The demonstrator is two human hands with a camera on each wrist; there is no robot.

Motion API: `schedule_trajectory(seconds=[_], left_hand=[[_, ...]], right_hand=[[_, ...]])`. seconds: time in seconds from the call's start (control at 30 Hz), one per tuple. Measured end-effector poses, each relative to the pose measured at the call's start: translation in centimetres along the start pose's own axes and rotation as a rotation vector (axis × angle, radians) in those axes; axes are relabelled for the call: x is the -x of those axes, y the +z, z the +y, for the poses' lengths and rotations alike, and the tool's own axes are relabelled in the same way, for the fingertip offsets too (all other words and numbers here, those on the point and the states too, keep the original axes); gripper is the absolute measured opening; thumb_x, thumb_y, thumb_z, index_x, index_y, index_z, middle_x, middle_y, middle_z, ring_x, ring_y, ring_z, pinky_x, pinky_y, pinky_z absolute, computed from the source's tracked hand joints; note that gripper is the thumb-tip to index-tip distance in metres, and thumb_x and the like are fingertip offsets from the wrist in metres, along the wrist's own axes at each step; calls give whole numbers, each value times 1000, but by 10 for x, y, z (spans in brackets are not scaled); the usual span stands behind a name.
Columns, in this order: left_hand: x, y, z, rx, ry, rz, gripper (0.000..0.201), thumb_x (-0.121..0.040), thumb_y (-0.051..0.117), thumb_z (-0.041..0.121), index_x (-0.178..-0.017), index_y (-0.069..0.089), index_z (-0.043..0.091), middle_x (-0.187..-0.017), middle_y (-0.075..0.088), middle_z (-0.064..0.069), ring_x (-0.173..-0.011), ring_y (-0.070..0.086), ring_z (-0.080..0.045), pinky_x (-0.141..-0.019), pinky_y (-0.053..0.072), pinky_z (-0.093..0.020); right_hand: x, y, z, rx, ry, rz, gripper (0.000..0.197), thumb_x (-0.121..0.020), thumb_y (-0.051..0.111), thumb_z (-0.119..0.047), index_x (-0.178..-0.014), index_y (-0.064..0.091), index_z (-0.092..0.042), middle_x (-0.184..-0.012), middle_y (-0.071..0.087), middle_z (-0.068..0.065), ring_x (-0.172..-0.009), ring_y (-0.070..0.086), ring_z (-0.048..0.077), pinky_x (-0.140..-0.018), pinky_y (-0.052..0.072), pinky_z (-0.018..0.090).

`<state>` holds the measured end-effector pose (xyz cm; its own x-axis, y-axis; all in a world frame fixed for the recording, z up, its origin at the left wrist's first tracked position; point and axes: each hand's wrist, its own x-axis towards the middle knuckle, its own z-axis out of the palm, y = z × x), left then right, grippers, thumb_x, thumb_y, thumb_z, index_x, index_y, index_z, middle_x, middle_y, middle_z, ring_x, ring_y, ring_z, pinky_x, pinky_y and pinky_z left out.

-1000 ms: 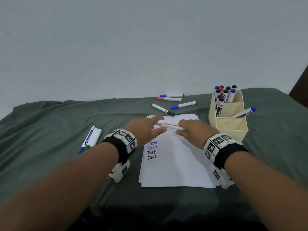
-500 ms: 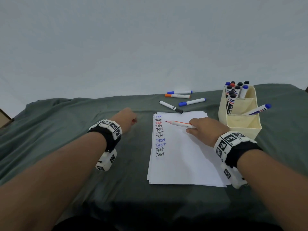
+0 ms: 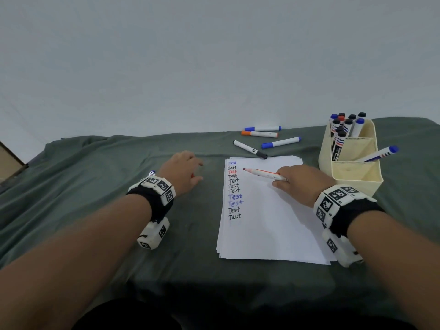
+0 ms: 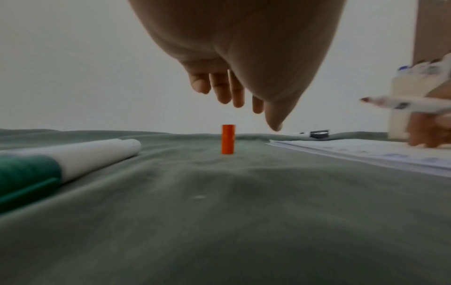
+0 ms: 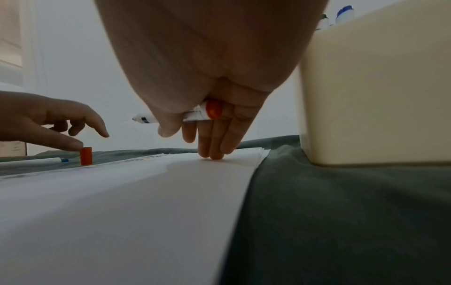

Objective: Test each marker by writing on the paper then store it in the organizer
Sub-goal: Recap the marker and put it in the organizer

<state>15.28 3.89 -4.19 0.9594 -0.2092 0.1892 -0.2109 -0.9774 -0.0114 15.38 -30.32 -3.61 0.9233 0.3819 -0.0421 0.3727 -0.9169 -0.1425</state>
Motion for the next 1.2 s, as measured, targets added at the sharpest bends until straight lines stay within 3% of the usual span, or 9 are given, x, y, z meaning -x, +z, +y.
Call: schedule_trajectory(seconds=[0.13,0.27,0.4,0.5,0.6,0.73,0.9,1.07,1.2], left_hand=[[24,-8,32,29,104,-118,59,-86,53,66,-135,50,32,-138,47,0,-131,39,-24,-112,31,-42],[47,-3,52,63,114,-440,94,-80,40,83,-155,19,30,-162,18,1,-148,16,-22,-121,17,-44],[56,10,54,32,125,-620,107,-79,38,85,-155,-12,30,-163,-18,7,-151,-13,-22,-122,2,-46],[55,17,52,16,133,-628,111,-75,34,90,-153,-18,32,-161,-23,7,-149,-18,-23,-122,-2,-49],[55,21,52,35,128,-618,114,-70,33,93,-153,-18,34,-161,-23,9,-149,-18,-23,-121,-3,-48],[55,20,53,57,122,-617,114,-71,35,93,-153,-18,34,-161,-23,8,-149,-18,-23,-121,-4,-49],[56,20,56,83,108,-603,114,-71,37,91,-154,-16,34,-162,-21,7,-149,-18,-24,-120,-7,-48],[55,21,56,120,91,-599,113,-69,40,91,-151,-19,40,-162,-20,7,-149,-18,-25,-119,-8,-49],[55,22,57,85,103,-613,103,-68,35,94,-147,-17,52,-162,-22,4,-149,-19,-28,-118,-8,-51]], right_hand=[[1,0,2,-46,-18,-4,28,-105,46,-44,-120,62,-28,-110,65,1,-96,60,21,-77,45,33],[3,-5,0,-117,-26,24,52,-105,47,-40,-155,33,-42,-120,53,3,-112,57,23,-94,43,32],[8,-14,-3,-413,34,155,40,-101,56,-27,-135,58,-47,-109,64,-7,-70,72,4,-81,57,29],[13,-18,-14,-913,118,232,29,-92,68,-10,-110,76,-30,-87,76,-3,-68,76,13,-69,62,25],[19,-17,-29,-1485,103,204,39,-87,69,9,-119,72,-14,-76,65,2,-66,70,22,-66,58,26],[24,6,-51,-1902,191,167,13,-96,66,-10,-101,78,-12,-69,57,1,-56,55,13,-59,52,22],[24,38,-75,-1929,482,233,33,-98,63,-42,-84,66,-12,-58,56,-1,-47,52,12,-47,45,22],[28,51,-84,-1752,278,226,10,-98,66,-16,-95,61,-8,-67,69,8,-61,64,17,-57,55,23],[35,54,-84,-1638,145,191,21,-85,73,6,-94,60,-8,-69,70,7,-65,67,20,-66,56,27]])
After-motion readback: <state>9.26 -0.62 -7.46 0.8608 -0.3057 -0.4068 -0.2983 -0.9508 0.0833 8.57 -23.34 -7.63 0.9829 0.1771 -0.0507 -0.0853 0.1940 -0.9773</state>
